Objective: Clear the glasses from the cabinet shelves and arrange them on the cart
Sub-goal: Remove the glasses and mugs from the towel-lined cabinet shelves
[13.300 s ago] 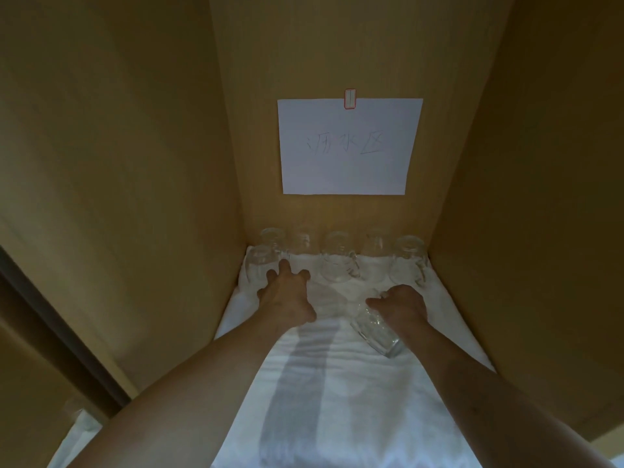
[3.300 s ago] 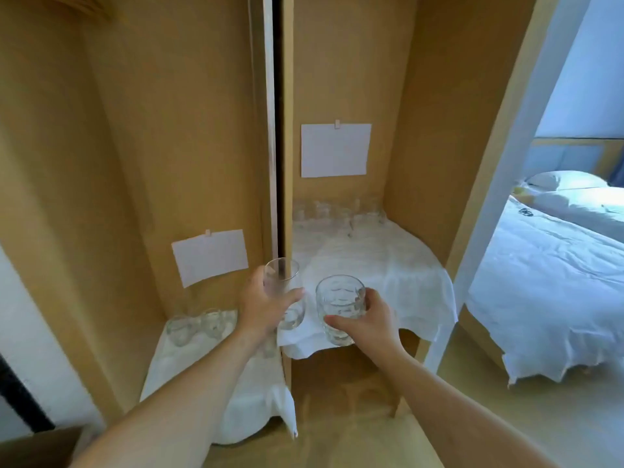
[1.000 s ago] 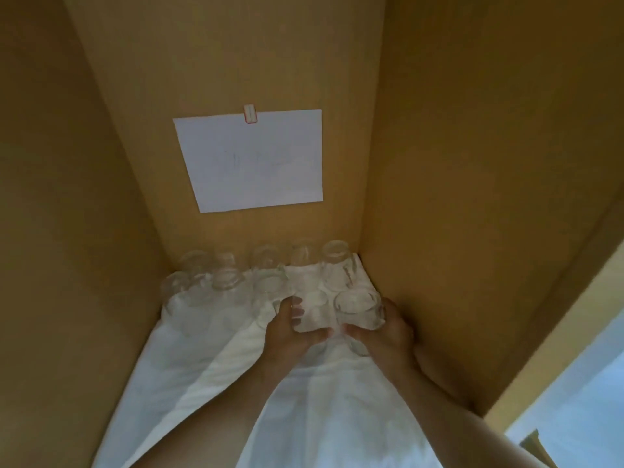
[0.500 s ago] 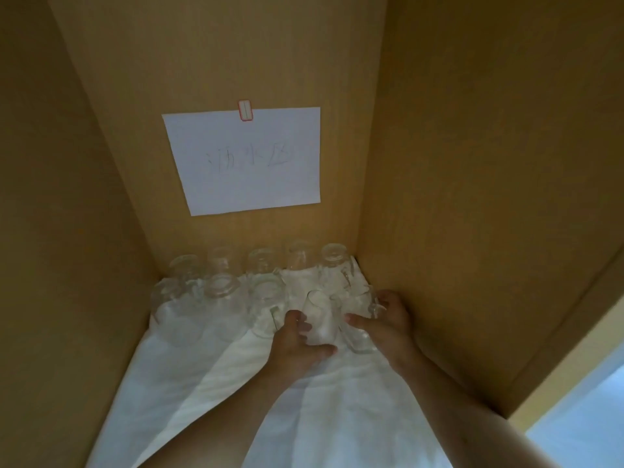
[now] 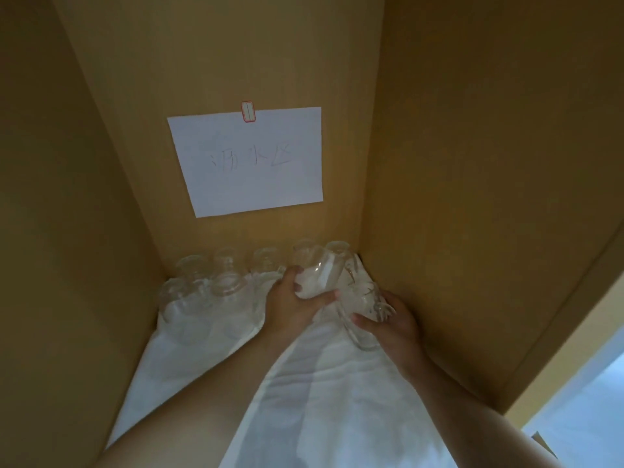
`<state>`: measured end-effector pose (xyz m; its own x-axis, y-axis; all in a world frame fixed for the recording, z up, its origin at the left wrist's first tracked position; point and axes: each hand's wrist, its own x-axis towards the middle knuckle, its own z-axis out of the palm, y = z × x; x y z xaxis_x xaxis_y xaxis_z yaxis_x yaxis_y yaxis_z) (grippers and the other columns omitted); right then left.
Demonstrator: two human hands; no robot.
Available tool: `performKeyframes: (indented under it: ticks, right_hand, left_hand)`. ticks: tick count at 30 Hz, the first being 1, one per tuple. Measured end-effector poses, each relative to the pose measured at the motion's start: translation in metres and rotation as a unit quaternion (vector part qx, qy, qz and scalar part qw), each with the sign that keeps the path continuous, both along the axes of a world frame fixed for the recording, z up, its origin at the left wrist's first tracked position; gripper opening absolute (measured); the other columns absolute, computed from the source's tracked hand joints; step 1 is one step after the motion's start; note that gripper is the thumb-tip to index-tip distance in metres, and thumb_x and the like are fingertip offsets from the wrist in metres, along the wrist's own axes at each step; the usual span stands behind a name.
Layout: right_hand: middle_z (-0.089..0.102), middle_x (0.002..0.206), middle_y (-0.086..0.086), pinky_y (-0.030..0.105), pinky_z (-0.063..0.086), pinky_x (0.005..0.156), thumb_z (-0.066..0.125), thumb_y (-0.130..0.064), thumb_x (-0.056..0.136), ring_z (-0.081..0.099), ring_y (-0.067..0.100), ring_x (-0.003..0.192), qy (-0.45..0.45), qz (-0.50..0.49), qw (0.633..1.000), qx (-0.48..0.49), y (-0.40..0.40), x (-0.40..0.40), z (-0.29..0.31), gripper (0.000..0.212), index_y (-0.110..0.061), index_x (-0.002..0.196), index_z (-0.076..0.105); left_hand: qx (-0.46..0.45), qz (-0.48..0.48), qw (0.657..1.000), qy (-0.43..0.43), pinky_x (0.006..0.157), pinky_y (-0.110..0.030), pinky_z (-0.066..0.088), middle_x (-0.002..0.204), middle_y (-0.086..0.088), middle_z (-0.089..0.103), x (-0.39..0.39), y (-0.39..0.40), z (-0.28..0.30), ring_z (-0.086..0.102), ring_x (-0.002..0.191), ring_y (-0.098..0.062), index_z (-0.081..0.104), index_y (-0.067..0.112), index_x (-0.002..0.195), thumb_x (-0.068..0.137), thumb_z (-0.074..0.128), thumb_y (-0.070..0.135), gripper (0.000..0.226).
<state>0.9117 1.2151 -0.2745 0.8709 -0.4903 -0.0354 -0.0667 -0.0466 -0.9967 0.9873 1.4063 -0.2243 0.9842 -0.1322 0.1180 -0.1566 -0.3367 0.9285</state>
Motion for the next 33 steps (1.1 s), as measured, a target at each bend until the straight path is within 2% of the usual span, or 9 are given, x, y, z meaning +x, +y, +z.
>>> performKeyframes:
  ticks: [2,6,9,11,15,21,25,28,33]
  right_hand:
    - [0.064,0.134,0.003,0.045,0.049,0.107,0.098,-0.014,0.059,0.062,0.02,0.123,0.005,0.018,1.0,0.005,-0.004,-0.001,0.003,0.094,-0.014,0.142,0.054]
    - [0.061,0.135,-0.005,0.032,0.049,0.103,0.095,-0.005,0.063,0.059,0.013,0.121,0.01,0.035,0.999,0.013,-0.006,-0.003,0.003,0.09,-0.016,0.142,0.053]
    - [0.068,0.105,-0.031,0.006,0.048,0.077,0.093,-0.003,0.064,0.062,-0.015,0.095,0.024,0.04,0.999,0.0,-0.003,-0.005,-0.001,0.068,-0.034,0.116,0.061]
    - [0.066,0.088,-0.042,0.001,0.046,0.067,0.092,-0.002,0.065,0.059,-0.025,0.085,0.034,0.037,0.999,-0.009,0.001,-0.006,0.0,0.06,-0.039,0.1,0.061]
    - [0.068,0.091,-0.039,0.004,0.048,0.067,0.094,-0.006,0.064,0.062,-0.021,0.085,0.035,0.034,0.998,-0.025,0.004,-0.004,0.007,0.058,-0.04,0.097,0.061]
    - [0.066,0.131,-0.002,0.045,0.05,0.105,0.097,-0.007,0.058,0.062,0.018,0.122,0.014,-0.005,1.0,-0.008,0.003,-0.001,0.015,0.085,-0.018,0.135,0.061]
    - [0.07,0.116,-0.015,0.027,0.055,0.093,0.1,-0.019,0.055,0.066,0.003,0.107,0.002,-0.028,0.993,-0.112,0.012,0.0,0.022,0.078,-0.027,0.125,0.066]
    - [0.069,0.102,-0.019,0.012,0.049,0.076,0.099,-0.033,0.052,0.065,-0.001,0.094,0.015,-0.041,0.977,-0.21,0.013,0.002,0.029,0.071,-0.035,0.114,0.065]
    - [0.06,0.125,-0.003,0.037,0.052,0.094,0.095,-0.043,0.051,0.057,0.019,0.114,0.096,-0.025,0.932,-0.348,0.014,0.006,0.039,0.093,-0.026,0.135,0.057]
  left_hand:
    - [0.014,0.003,1.0,0.001,0.076,-0.044,0.062,0.11,0.003,0.058,0.012,0.005,0.011,0.062,0.099,-0.016,0.056,0.03,0.13,0.043,0.085,0.077,0.103]
    - [0.017,-0.008,0.998,0.06,0.05,-0.033,0.059,0.113,-0.002,0.057,0.032,0.011,0.03,0.066,0.085,-0.015,0.047,0.019,0.139,0.056,0.085,0.073,0.107]
    - [0.05,-0.008,0.995,0.081,0.044,-0.03,0.053,0.108,-0.005,0.061,0.038,0.011,0.043,0.071,0.054,-0.022,0.042,0.02,0.128,0.059,0.076,0.08,0.098]
    - [0.052,-0.012,0.994,0.1,0.045,-0.032,0.056,0.106,-0.007,0.063,0.039,0.011,0.049,0.071,0.051,-0.025,0.039,0.023,0.126,0.061,0.075,0.078,0.092]
    - [0.068,-0.033,0.989,0.125,0.05,-0.036,0.06,0.111,-0.007,0.059,0.043,0.016,0.056,0.073,0.056,-0.023,0.039,0.022,0.128,0.06,0.078,0.069,0.091]
    - [0.17,-0.077,0.979,0.081,0.05,-0.036,0.061,0.11,0.004,0.05,0.053,0.022,0.063,0.066,0.083,-0.017,0.037,0.022,0.119,0.059,0.089,0.053,0.086]
    - [0.232,-0.11,0.966,0.018,0.051,-0.031,0.056,0.106,0.005,0.053,0.061,0.028,0.068,0.06,0.091,-0.014,0.042,0.02,0.12,0.057,0.093,0.049,0.086]
    - [0.352,-0.127,0.925,-0.074,0.073,-0.031,0.053,0.114,-0.001,0.06,0.068,0.031,0.077,0.059,0.099,-0.019,0.049,0.018,0.131,0.055,0.093,0.051,0.094]
    - [0.511,-0.145,0.826,-0.189,0.086,-0.036,0.052,0.118,-0.006,0.057,0.069,0.025,0.093,0.057,0.105,-0.028,0.051,0.028,0.142,0.055,0.09,0.051,0.098]
